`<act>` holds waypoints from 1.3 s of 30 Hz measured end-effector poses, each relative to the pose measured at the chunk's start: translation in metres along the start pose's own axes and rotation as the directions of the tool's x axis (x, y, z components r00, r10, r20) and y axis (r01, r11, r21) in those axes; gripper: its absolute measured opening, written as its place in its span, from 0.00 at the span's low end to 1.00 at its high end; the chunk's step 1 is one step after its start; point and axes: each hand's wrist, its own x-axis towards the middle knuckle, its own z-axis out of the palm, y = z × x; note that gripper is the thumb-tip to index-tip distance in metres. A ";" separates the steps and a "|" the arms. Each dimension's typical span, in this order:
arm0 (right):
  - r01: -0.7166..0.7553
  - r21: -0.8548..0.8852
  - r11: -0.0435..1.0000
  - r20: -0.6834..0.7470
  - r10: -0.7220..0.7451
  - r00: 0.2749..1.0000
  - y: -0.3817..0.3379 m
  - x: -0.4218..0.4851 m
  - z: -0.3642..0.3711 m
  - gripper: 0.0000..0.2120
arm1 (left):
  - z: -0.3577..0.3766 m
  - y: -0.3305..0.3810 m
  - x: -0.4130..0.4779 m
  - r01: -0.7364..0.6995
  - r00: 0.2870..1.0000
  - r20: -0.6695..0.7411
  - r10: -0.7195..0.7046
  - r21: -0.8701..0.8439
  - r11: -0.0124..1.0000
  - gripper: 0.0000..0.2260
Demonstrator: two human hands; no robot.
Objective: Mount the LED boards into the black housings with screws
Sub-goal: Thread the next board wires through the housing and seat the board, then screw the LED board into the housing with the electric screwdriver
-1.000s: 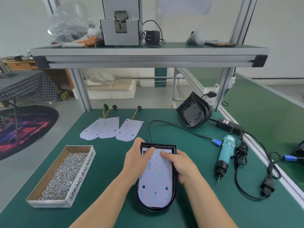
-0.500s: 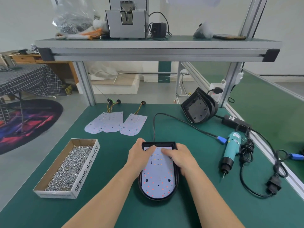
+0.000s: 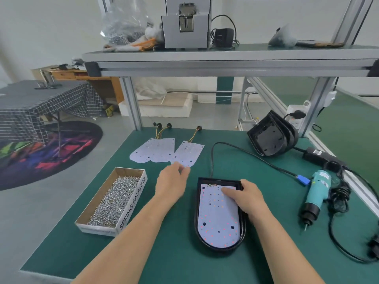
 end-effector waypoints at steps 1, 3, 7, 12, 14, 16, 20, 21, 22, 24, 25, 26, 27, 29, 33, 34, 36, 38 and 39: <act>-0.001 0.017 1.000 0.001 0.001 1.000 0.001 0.000 0.001 0.11 | -0.017 -0.007 0.005 0.003 0.995 -0.102 -0.005 -0.015 1.000 0.08; 0.001 0.021 1.000 0.005 -0.001 1.000 0.003 0.001 0.001 0.10 | -0.048 -0.024 0.013 0.052 0.968 -0.243 -0.054 -0.015 0.999 0.07; 0.013 0.000 1.000 0.002 -0.013 1.000 0.004 0.002 0.000 0.10 | -0.084 -0.063 0.024 0.208 0.953 -0.255 -0.164 0.158 0.965 0.08; 0.012 -0.006 1.000 0.004 -0.012 1.000 0.002 0.000 0.000 0.11 | -0.087 -0.099 0.024 0.190 0.981 -0.043 -0.189 0.405 0.894 0.13; 0.004 0.005 1.000 0.007 -0.004 1.000 0.002 -0.001 -0.001 0.12 | -0.084 -0.103 0.023 0.138 0.987 0.010 -0.160 0.460 0.877 0.14; 0.000 0.014 1.000 0.008 -0.001 1.000 0.001 -0.002 -0.001 0.12 | -0.082 -0.106 0.024 0.137 0.990 -0.036 -0.135 0.441 0.887 0.13; -0.003 0.023 1.000 0.012 0.003 1.000 -0.001 -0.005 -0.002 0.14 | -0.083 -0.113 0.023 0.156 0.984 -0.138 -0.109 0.403 0.902 0.08; -0.006 0.028 1.000 0.014 0.006 1.000 -0.001 -0.005 -0.002 0.15 | -0.084 -0.115 0.022 0.148 0.984 -0.152 -0.092 0.415 0.898 0.07; -0.008 0.034 0.999 0.014 0.008 1.000 -0.001 -0.006 -0.002 0.15 | -0.085 -0.117 0.022 0.143 0.983 -0.168 -0.078 0.425 0.894 0.07; -0.008 0.042 0.999 0.010 0.007 1.000 -0.002 -0.007 -0.003 0.13 | -0.087 -0.120 0.022 0.137 0.980 -0.187 -0.061 0.424 0.895 0.06; -0.008 0.047 0.999 0.013 0.007 1.000 -0.002 -0.008 -0.003 0.12 | -0.088 -0.121 0.022 0.134 0.979 -0.195 -0.055 0.417 0.899 0.06; -0.010 0.053 0.999 0.017 0.009 1.000 -0.003 -0.008 -0.003 0.11 | -0.088 -0.123 0.023 0.134 0.977 -0.206 -0.051 0.414 0.900 0.07; -0.016 0.058 0.998 0.021 0.014 1.000 -0.004 -0.008 -0.003 0.12 | -0.089 -0.125 0.023 0.140 0.974 -0.221 -0.049 0.422 0.896 0.08; -0.032 0.069 0.997 0.026 0.030 0.999 -0.006 -0.009 -0.004 0.13 | -0.088 -0.129 0.023 0.167 0.966 -0.253 -0.054 0.449 0.878 0.10; -0.057 0.120 0.991 0.060 0.050 0.997 -0.012 -0.012 -0.006 0.12 | -0.089 -0.135 0.024 0.157 0.962 -0.268 -0.039 0.432 0.888 0.12; -0.060 0.134 0.989 0.074 0.051 0.996 -0.013 -0.013 -0.007 0.12 | -0.089 -0.134 0.023 0.147 0.959 -0.281 -0.029 0.410 0.900 0.13; -0.066 0.151 0.986 0.100 0.051 0.994 -0.013 -0.016 -0.010 0.13 | -0.091 -0.130 0.020 0.153 0.949 -0.313 -0.042 0.340 0.928 0.12; -0.067 0.146 0.987 0.122 0.049 0.991 -0.010 -0.019 -0.014 0.14 | -0.091 -0.124 0.018 0.180 0.934 -0.339 -0.114 0.169 0.969 0.11; -0.058 0.142 0.988 0.116 0.041 0.992 -0.009 -0.020 -0.017 0.15 | -0.092 -0.120 0.018 0.203 0.920 -0.341 -0.193 -0.008 0.979 0.09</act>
